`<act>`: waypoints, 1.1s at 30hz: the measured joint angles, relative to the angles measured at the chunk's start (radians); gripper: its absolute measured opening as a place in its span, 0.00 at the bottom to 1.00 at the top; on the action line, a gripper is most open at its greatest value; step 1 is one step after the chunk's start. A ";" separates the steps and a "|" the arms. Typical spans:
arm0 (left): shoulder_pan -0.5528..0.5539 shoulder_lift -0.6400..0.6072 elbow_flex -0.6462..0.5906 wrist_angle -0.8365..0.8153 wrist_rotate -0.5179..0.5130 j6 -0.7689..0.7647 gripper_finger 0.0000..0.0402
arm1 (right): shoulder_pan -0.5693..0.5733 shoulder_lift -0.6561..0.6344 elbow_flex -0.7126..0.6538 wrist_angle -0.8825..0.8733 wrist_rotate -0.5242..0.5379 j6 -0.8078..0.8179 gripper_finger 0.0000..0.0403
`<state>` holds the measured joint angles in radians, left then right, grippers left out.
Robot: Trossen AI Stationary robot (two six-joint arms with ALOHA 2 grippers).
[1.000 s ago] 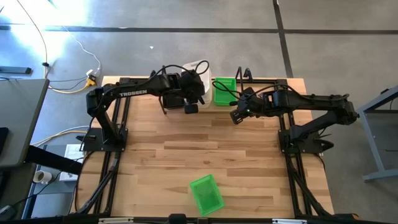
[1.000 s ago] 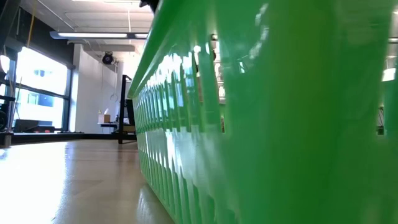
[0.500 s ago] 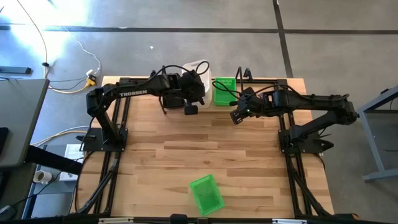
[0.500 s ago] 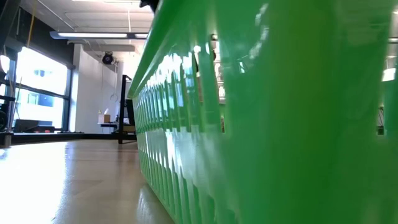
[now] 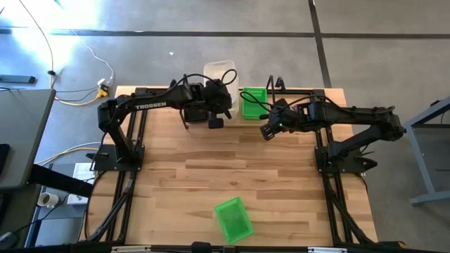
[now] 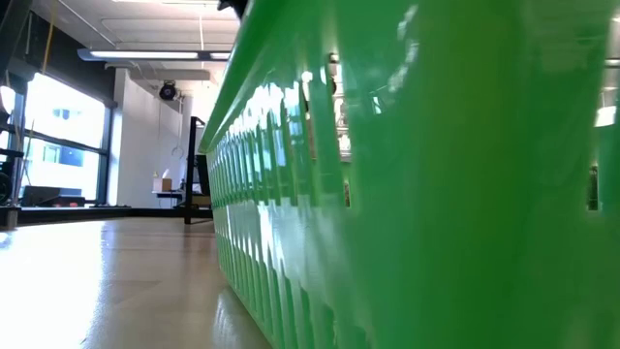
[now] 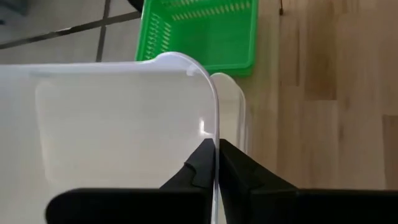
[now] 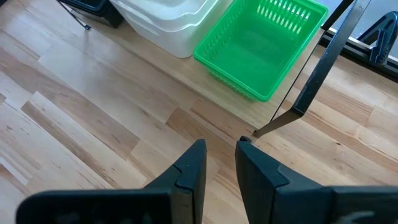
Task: Stack baskets on shelf by color
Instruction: Stack the white bin on top of the white bin on the shelf
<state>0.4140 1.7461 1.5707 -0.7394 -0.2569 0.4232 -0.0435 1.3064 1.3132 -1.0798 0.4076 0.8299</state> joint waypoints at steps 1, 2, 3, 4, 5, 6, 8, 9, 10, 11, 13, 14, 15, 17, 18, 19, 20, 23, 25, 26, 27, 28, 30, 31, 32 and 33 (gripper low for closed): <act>-0.002 0.000 0.000 -0.002 -0.001 0.001 0.01 | 0.000 0.000 0.000 0.000 0.000 0.000 0.18; -0.002 0.000 0.000 -0.007 -0.002 0.007 0.01 | 0.000 0.000 0.000 0.000 0.000 0.000 0.18; -0.003 0.000 0.007 -0.020 -0.001 0.014 0.00 | 0.000 0.000 0.000 0.000 0.000 0.000 0.18; -0.005 0.001 0.019 -0.037 -0.001 0.020 0.00 | 0.000 0.000 0.000 0.000 0.000 0.000 0.18; -0.008 0.001 0.032 -0.050 -0.001 0.025 0.00 | 0.000 0.000 0.000 0.000 0.000 0.000 0.18; -0.010 0.001 0.046 -0.058 -0.001 0.026 0.00 | 0.000 0.000 0.000 0.000 0.000 0.000 0.18; -0.013 0.001 0.070 -0.076 -0.001 0.026 0.00 | 0.000 0.000 0.000 0.000 0.000 0.000 0.18; -0.015 0.001 0.083 -0.091 -0.001 0.026 0.00 | 0.000 0.000 0.000 0.000 0.000 0.000 0.18; -0.016 0.001 0.098 -0.106 -0.001 0.026 0.00 | 0.000 0.000 0.000 0.000 0.000 0.000 0.18; -0.016 0.001 0.111 -0.122 -0.001 0.026 0.00 | 0.000 0.000 0.000 0.000 0.000 0.000 0.18; -0.015 -0.001 0.124 -0.147 -0.001 0.026 0.00 | 0.000 0.000 0.000 0.000 0.000 0.000 0.18; -0.015 -0.001 0.124 -0.156 -0.001 0.026 0.00 | 0.000 0.000 0.000 0.000 0.000 0.000 0.18; -0.015 -0.001 0.125 -0.163 -0.001 0.026 0.00 | 0.000 0.000 0.000 0.000 0.000 0.000 0.18; -0.015 -0.001 0.126 -0.171 0.005 0.026 0.00 | 0.000 0.000 0.000 0.000 0.000 0.000 0.18; -0.015 -0.001 0.126 -0.174 0.011 0.026 0.00 | 0.000 0.000 0.000 0.000 0.000 0.000 0.18; -0.015 0.000 0.126 -0.178 0.015 0.026 0.00 | 0.000 0.000 0.000 0.000 0.000 0.000 0.18; -0.015 0.005 0.126 -0.177 0.018 0.026 0.00 | 0.000 0.000 0.000 0.000 0.000 0.000 0.18; -0.016 0.011 0.126 -0.177 0.022 0.026 0.00 | 0.000 0.000 0.000 0.000 0.000 0.000 0.18; -0.016 0.018 0.127 -0.172 0.021 0.029 0.00 | 0.000 0.000 0.000 0.000 0.000 0.000 0.18; -0.016 0.023 0.127 -0.173 0.021 0.030 0.00 | 0.000 0.000 0.000 0.000 0.000 0.000 0.18; -0.015 0.028 0.126 -0.178 0.021 0.030 0.00 | 0.000 0.000 0.000 0.000 0.000 0.000 0.18; -0.015 0.034 0.126 -0.181 0.018 0.033 0.00 | 0.000 0.000 0.000 0.000 0.001 0.000 0.18; -0.015 0.042 0.126 -0.177 0.010 0.034 0.00 | 0.000 0.000 0.000 0.000 0.001 0.000 0.18; -0.015 0.044 0.126 -0.181 0.010 0.034 0.00 | 0.000 0.000 0.000 -0.001 0.001 0.000 0.18; -0.015 0.044 0.126 -0.181 0.009 0.034 0.00 | 0.000 0.000 0.000 0.000 0.001 0.000 0.18; -0.015 0.043 0.126 -0.179 0.009 0.034 0.00 | 0.000 0.000 0.000 -0.001 0.000 0.000 0.18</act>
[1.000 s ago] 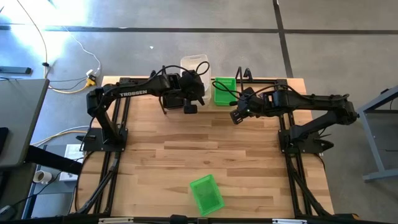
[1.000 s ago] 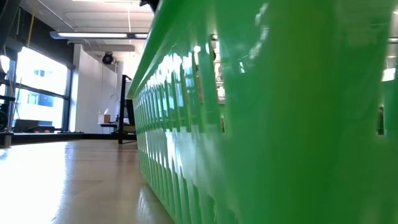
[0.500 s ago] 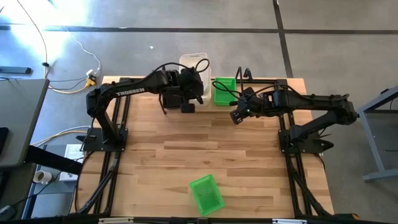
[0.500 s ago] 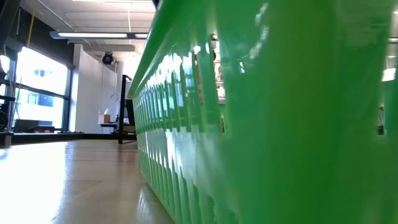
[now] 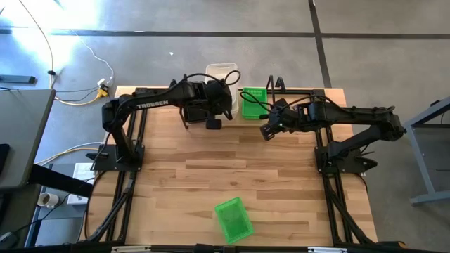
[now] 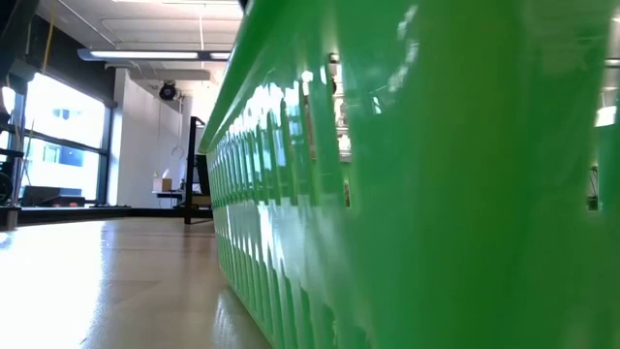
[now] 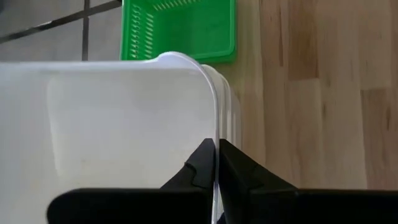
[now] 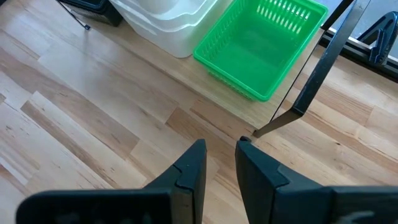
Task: Stack baskets on shelf by color
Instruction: Stack the white bin on top of the white bin on the shelf
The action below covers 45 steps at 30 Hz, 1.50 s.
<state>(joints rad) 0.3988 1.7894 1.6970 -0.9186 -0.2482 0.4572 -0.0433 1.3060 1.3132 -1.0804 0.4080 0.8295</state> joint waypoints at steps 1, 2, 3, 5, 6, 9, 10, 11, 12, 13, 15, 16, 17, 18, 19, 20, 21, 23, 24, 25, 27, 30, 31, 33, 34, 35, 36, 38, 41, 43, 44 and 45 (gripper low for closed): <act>0.000 -0.001 0.000 0.003 -0.001 0.000 0.00 | 0.000 0.000 0.000 0.000 0.000 0.000 0.18; 0.000 0.000 0.000 0.003 -0.002 0.000 0.00 | 0.000 0.000 0.000 0.000 0.000 0.000 0.18; 0.000 0.000 0.000 0.003 -0.002 -0.001 0.00 | 0.000 0.000 0.000 0.000 0.000 0.000 0.18; 0.000 0.000 0.000 0.002 -0.002 -0.013 0.00 | 0.000 0.000 0.000 0.000 0.000 0.000 0.18; 0.003 0.000 0.000 0.002 0.000 -0.016 0.00 | 0.000 0.000 0.000 0.000 0.000 0.000 0.18; 0.006 0.000 0.000 0.003 0.008 -0.007 0.00 | 0.000 0.000 0.000 0.000 0.000 0.000 0.18; 0.006 0.000 0.000 0.003 0.008 -0.008 0.00 | 0.000 0.000 0.000 0.000 0.000 0.000 0.18; 0.006 0.000 0.000 0.003 0.008 -0.008 0.00 | 0.000 0.000 0.000 0.000 0.000 0.000 0.18; 0.006 0.000 0.000 0.002 0.008 -0.008 0.00 | 0.000 0.000 0.000 0.000 0.000 0.000 0.18; 0.006 -0.001 0.000 0.002 0.006 -0.008 0.00 | 0.000 0.000 0.000 0.000 0.000 0.000 0.18; 0.006 -0.001 0.000 0.002 0.002 -0.009 0.00 | 0.000 0.000 0.000 0.000 0.000 0.000 0.18; 0.006 -0.001 0.000 0.002 0.001 -0.009 0.00 | 0.000 0.000 0.000 0.000 0.000 0.000 0.18; 0.006 -0.001 0.000 0.002 0.001 -0.008 0.00 | 0.000 0.000 0.000 0.000 0.000 0.000 0.18; 0.006 -0.001 0.000 0.002 0.001 -0.008 0.00 | 0.000 0.000 0.000 0.000 0.000 0.000 0.18; 0.006 -0.001 0.000 0.002 0.001 -0.008 0.00 | 0.000 0.000 0.000 0.000 0.000 0.000 0.18; 0.006 -0.001 0.000 0.002 0.001 -0.009 0.01 | 0.000 0.000 0.000 0.000 0.000 0.000 0.18; 0.005 -0.001 0.000 0.002 0.001 -0.009 0.01 | 0.000 0.000 0.000 -0.001 0.000 0.000 0.18; 0.005 -0.001 0.000 0.002 -0.003 -0.010 0.04 | 0.000 0.000 0.000 -0.001 0.000 0.000 0.18; 0.005 -0.001 0.000 0.003 -0.006 -0.010 0.05 | 0.000 0.000 0.000 -0.001 0.000 0.000 0.18; 0.005 -0.001 0.000 0.003 -0.006 -0.010 0.07 | 0.000 0.000 0.000 -0.001 0.000 0.000 0.18; 0.006 -0.001 0.000 0.003 -0.007 -0.010 0.10 | 0.000 0.000 0.000 -0.001 0.000 0.000 0.18; 0.006 -0.001 0.000 0.002 -0.010 -0.012 0.14 | 0.000 0.000 0.000 -0.001 -0.001 0.000 0.18; 0.005 -0.001 0.000 0.002 -0.010 -0.012 0.15 | 0.000 0.000 0.000 -0.001 -0.001 0.000 0.18; 0.005 -0.001 0.000 0.003 -0.010 -0.012 0.17 | 0.000 0.000 0.000 -0.001 -0.002 0.000 0.18; 0.005 -0.001 0.000 0.003 -0.010 -0.012 0.18 | 0.000 0.000 0.000 -0.001 -0.002 0.000 0.18; 0.005 -0.001 0.000 0.003 -0.010 -0.012 0.19 | 0.000 0.000 0.000 -0.001 -0.002 0.000 0.18; 0.005 -0.001 0.000 0.003 -0.010 -0.013 0.19 | 0.000 0.000 0.000 -0.001 -0.002 0.000 0.18; 0.005 -0.001 0.000 0.003 -0.010 -0.030 0.19 | 0.000 0.000 0.000 -0.001 -0.008 0.000 0.18; 0.005 -0.001 0.014 -0.001 -0.010 -0.078 0.19 | 0.000 0.000 0.000 -0.001 -0.019 0.000 0.18; 0.007 -0.002 0.033 -0.001 -0.010 -0.089 0.19 | 0.000 0.000 0.000 -0.001 -0.024 0.000 0.18; 0.007 -0.002 0.045 -0.003 -0.010 -0.089 0.19 | 0.000 0.000 0.000 -0.001 -0.026 0.000 0.18; 0.007 -0.002 0.058 -0.005 -0.010 -0.091 0.19 | 0.000 0.000 0.000 -0.001 -0.026 0.000 0.18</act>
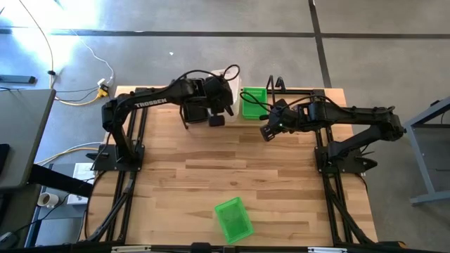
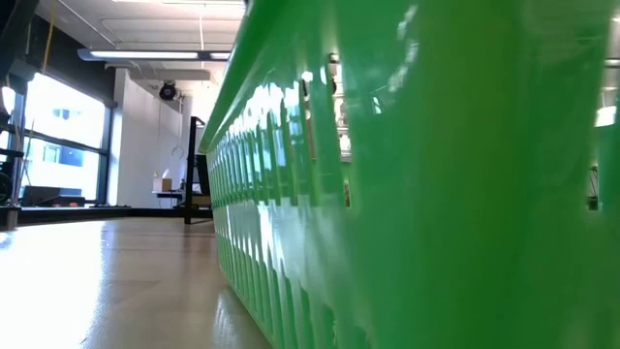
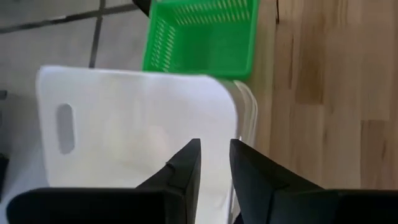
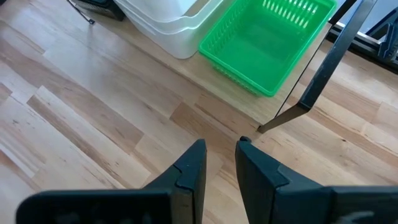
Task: Stack baskets on shelf by color
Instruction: Stack the white bin on top of the white bin on the shelf
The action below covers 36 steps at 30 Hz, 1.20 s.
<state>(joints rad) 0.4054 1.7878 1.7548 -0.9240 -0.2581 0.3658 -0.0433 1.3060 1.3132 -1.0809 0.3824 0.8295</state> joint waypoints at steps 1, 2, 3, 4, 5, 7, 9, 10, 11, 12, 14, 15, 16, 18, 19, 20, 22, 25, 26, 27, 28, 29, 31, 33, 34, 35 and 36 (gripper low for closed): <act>0.000 0.000 0.014 -0.002 0.000 -0.005 0.19 | 0.000 0.000 0.000 0.000 -0.001 0.000 0.18; 0.000 0.000 0.028 -0.002 0.000 -0.011 0.19 | 0.000 0.000 0.000 0.000 -0.006 0.001 0.18; 0.000 0.000 0.042 -0.002 0.002 -0.015 0.19 | 0.000 0.000 0.000 0.000 -0.011 0.003 0.18; 0.000 0.000 0.054 -0.003 0.007 -0.020 0.19 | 0.000 0.000 0.000 0.001 -0.013 0.005 0.18; 0.000 0.000 0.069 -0.006 0.009 -0.023 0.19 | 0.000 0.000 0.000 0.002 -0.014 0.006 0.18; 0.000 0.000 0.103 -0.020 0.006 -0.023 0.19 | 0.000 0.000 0.000 0.018 -0.014 0.005 0.18; 0.004 0.000 0.138 -0.038 -0.013 -0.024 0.19 | 0.000 0.000 0.000 0.040 -0.014 0.004 0.18; 0.007 0.000 0.155 -0.055 -0.023 -0.025 0.19 | 0.000 0.000 0.000 0.056 -0.014 -0.001 0.18; 0.012 0.000 0.172 -0.074 -0.035 -0.029 0.19 | -0.002 0.000 0.000 0.073 -0.014 -0.008 0.18; 0.018 0.000 0.188 -0.091 -0.049 -0.038 0.19 | -0.005 0.000 0.000 0.093 -0.014 -0.022 0.18; 0.034 0.000 0.223 -0.132 -0.071 -0.061 0.19 | -0.014 0.000 0.000 0.146 -0.014 -0.050 0.18; 0.045 0.000 0.241 -0.161 -0.076 -0.074 0.19 | -0.021 0.000 0.000 0.177 -0.014 -0.070 0.18; 0.056 0.000 0.258 -0.189 -0.076 -0.088 0.19 | -0.030 0.000 0.000 0.212 -0.014 -0.091 0.18; 0.078 -0.001 0.282 -0.242 -0.076 -0.122 0.19 | -0.051 0.000 0.000 0.287 -0.016 -0.143 0.18; 0.091 -0.002 0.290 -0.273 -0.075 -0.139 0.19 | -0.064 0.000 0.000 0.328 -0.021 -0.171 0.18; 0.105 -0.004 0.295 -0.305 -0.070 -0.156 0.19 | -0.078 0.000 0.000 0.371 -0.034 -0.197 0.18; 0.127 -0.010 0.298 -0.362 -0.064 -0.188 0.19 | -0.109 0.000 0.000 0.456 -0.064 -0.246 0.18; 0.164 -0.022 0.299 -0.459 -0.061 -0.232 0.19 | -0.157 0.000 0.000 0.592 -0.110 -0.309 0.18; 0.171 -0.026 0.299 -0.485 -0.060 -0.243 0.19 | -0.173 0.000 0.000 0.638 -0.125 -0.323 0.18; 0.179 -0.031 0.299 -0.512 -0.060 -0.256 0.19 | -0.189 0.000 0.000 0.681 -0.144 -0.339 0.18; 0.189 -0.035 0.299 -0.535 -0.058 -0.268 0.19 | -0.207 0.000 0.000 0.720 -0.161 -0.348 0.18; 0.197 -0.040 0.298 -0.550 -0.056 -0.279 0.19 | -0.224 0.000 0.002 0.754 -0.182 -0.357 0.18; 0.206 -0.054 0.298 -0.569 -0.056 -0.286 0.19 | -0.258 0.006 0.027 0.769 -0.210 -0.359 0.18; 0.218 -0.071 0.298 -0.579 -0.055 -0.287 0.19 | -0.287 0.024 0.072 0.766 -0.217 -0.362 0.18; 0.223 -0.080 0.298 -0.581 -0.056 -0.287 0.19 | -0.299 0.035 0.098 0.760 -0.218 -0.373 0.18; 0.225 -0.089 0.298 -0.581 -0.055 -0.285 0.19 | -0.309 0.049 0.127 0.757 -0.222 -0.391 0.18; 0.225 -0.099 0.298 -0.581 -0.052 -0.285 0.19 | -0.319 0.068 0.160 0.754 -0.227 -0.413 0.18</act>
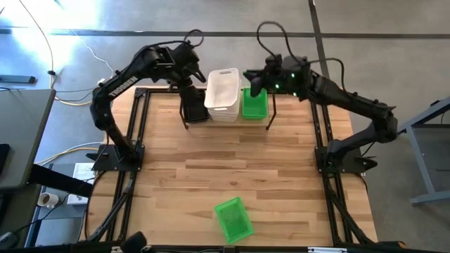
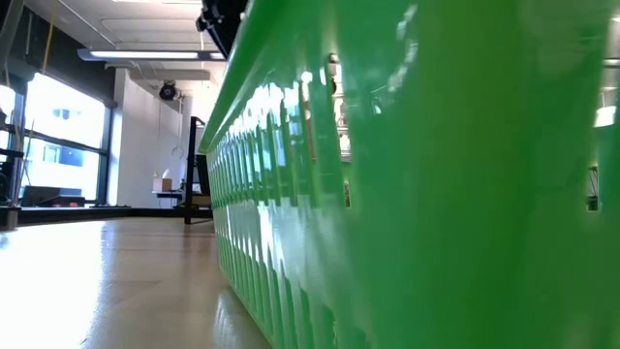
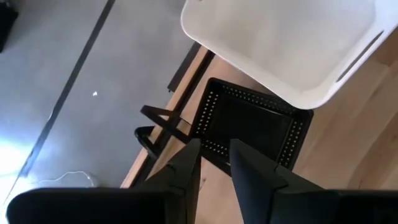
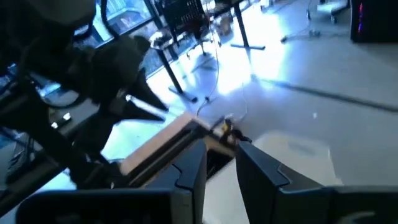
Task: Stack baskets on shelf by color
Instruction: Stack the white bin on top of the white bin on the shelf
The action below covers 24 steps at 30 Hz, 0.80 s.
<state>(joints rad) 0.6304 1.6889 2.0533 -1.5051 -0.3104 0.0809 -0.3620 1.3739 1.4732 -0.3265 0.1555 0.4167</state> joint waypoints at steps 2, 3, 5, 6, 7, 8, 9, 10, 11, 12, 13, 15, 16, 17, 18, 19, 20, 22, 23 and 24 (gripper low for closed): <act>0.000 -0.018 0.000 0.000 0.001 0.001 0.19 | -0.022 0.037 0.067 -0.042 -0.004 -0.014 0.18; 0.000 -0.026 0.000 0.000 0.001 0.003 0.19 | -0.031 0.058 0.103 -0.076 -0.007 -0.007 0.18; 0.000 -0.046 -0.006 0.002 0.007 0.006 0.19 | -0.049 0.101 0.173 -0.161 -0.008 0.021 0.18; 0.000 -0.059 -0.018 0.005 0.015 0.007 0.19 | -0.056 0.122 0.207 -0.202 -0.008 0.034 0.18; 0.000 -0.072 -0.034 0.013 0.029 0.007 0.19 | -0.062 0.144 0.241 -0.246 -0.007 0.048 0.18; 0.000 -0.088 -0.058 0.029 0.044 0.008 0.19 | -0.067 0.164 0.274 -0.284 -0.006 0.061 0.18; 0.000 -0.106 -0.089 0.054 0.061 0.008 0.19 | -0.071 0.186 0.307 -0.318 -0.006 0.079 0.18; 0.000 -0.128 -0.126 0.084 0.081 0.008 0.19 | -0.074 0.207 0.338 -0.353 -0.007 0.088 0.18; 0.000 -0.151 -0.167 0.121 0.103 0.008 0.19 | -0.077 0.227 0.365 -0.389 -0.007 0.102 0.18; 0.000 -0.175 -0.207 0.159 0.124 0.008 0.19 | -0.079 0.248 0.393 -0.423 -0.007 0.110 0.18; 0.000 -0.200 -0.250 0.194 0.136 0.008 0.19 | -0.083 0.267 0.419 -0.452 -0.008 0.123 0.18; 0.000 -0.248 -0.332 0.263 0.156 0.003 0.19 | -0.090 0.303 0.462 -0.512 -0.007 0.148 0.18; 0.000 -0.269 -0.370 0.292 0.157 0.000 0.19 | -0.091 0.318 0.478 -0.532 -0.008 0.161 0.18; 0.000 -0.290 -0.406 0.318 0.157 0.000 0.19 | -0.095 0.332 0.489 -0.551 -0.009 0.169 0.18; 0.000 -0.307 -0.438 0.337 0.156 -0.008 0.19 | -0.098 0.346 0.497 -0.571 -0.011 0.173 0.18; 0.000 -0.323 -0.468 0.354 0.156 -0.017 0.19 | -0.099 0.358 0.501 -0.585 -0.012 0.182 0.18; 0.000 -0.336 -0.494 0.366 0.157 -0.024 0.19 | -0.099 0.369 0.502 -0.588 -0.014 0.190 0.18; 0.000 -0.358 -0.541 0.385 0.156 -0.026 0.19 | -0.103 0.388 0.502 -0.591 -0.018 0.195 0.18; 0.000 -0.368 -0.561 0.395 0.156 -0.026 0.19 | -0.103 0.396 0.500 -0.589 -0.019 0.197 0.18; 0.000 -0.376 -0.580 0.406 0.157 -0.026 0.19 | -0.103 0.406 0.496 -0.589 -0.018 0.201 0.18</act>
<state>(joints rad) 0.6308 1.3126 1.4736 -1.0995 -0.1537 0.0549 -0.4648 1.7796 1.9696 -0.9152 0.1371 0.6182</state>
